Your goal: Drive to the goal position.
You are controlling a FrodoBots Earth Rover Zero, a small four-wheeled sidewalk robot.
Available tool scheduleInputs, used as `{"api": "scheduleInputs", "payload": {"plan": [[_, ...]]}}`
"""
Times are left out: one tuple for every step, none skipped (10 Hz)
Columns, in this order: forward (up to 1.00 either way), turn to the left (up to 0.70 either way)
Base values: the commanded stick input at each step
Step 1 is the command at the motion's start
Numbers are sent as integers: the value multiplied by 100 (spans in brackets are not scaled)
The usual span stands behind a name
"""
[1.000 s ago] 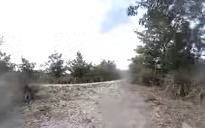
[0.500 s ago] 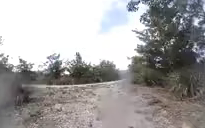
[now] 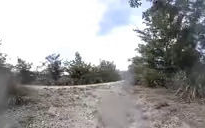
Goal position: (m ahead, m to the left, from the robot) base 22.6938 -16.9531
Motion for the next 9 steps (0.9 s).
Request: {"api": "scheduleInputs", "payload": {"plan": [[45, 0], [45, 0], [45, 0], [45, 0], [45, 0], [45, 0], [45, 0], [45, 0], [45, 0]]}}
